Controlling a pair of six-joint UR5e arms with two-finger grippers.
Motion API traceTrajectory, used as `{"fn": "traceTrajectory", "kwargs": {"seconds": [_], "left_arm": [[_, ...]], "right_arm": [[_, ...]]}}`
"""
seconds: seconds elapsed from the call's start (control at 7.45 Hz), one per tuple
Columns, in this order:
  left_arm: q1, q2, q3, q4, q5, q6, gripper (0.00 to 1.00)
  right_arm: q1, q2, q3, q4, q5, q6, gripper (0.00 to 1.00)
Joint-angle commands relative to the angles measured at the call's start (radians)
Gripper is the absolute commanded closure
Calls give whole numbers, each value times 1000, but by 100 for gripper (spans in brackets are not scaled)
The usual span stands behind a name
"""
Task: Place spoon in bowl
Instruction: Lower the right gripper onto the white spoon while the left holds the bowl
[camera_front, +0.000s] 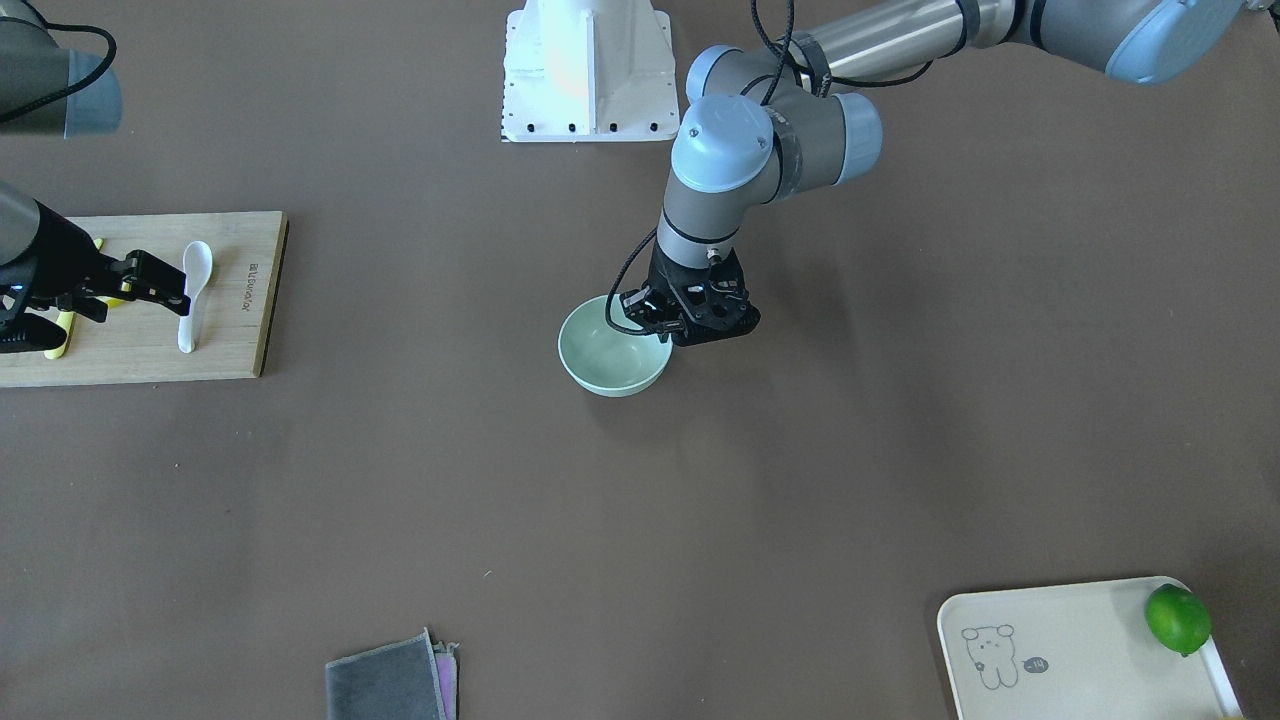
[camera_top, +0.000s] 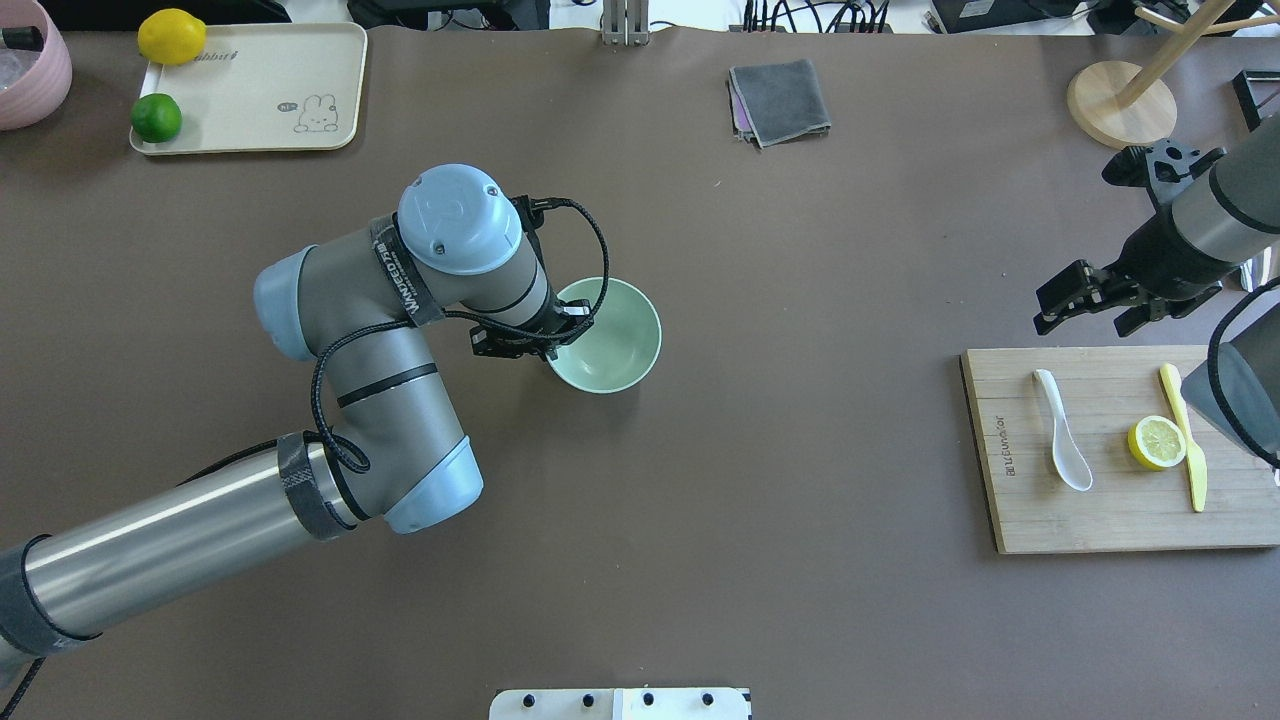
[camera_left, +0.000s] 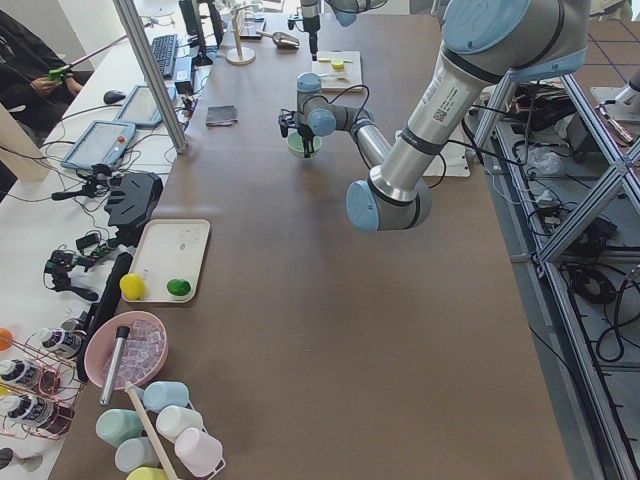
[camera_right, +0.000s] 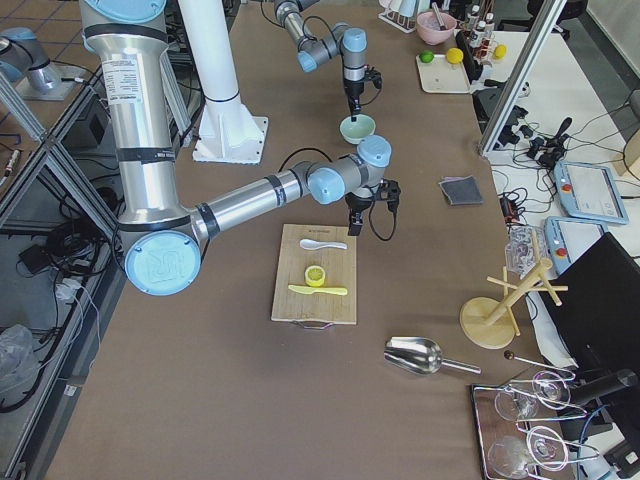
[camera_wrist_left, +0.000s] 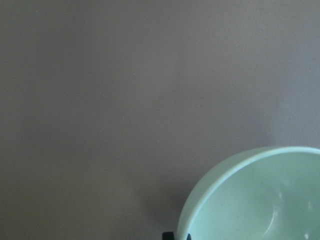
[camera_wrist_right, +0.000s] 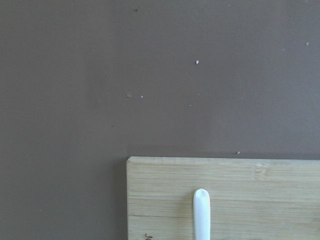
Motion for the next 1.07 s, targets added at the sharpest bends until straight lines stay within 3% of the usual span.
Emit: {"fn": "traceTrajectory", "kwargs": {"seconds": [0.0,0.13,0.4,0.94], "left_arm": [[4,0,12,-27,1,4,25],[4,-1,6,-27,-1,9,3],[-5,6,-72,-15,-4,9,3],[-39,6,-77,-6,-1,41,3]], "right_arm": [[-13,-2,8,0,-7,7,0],[-17,-2,8,-1,-17,7,0],[-42,-3,-3,-3,-45,7,0],[-107,-22,-75,45,-109,7,0]]}}
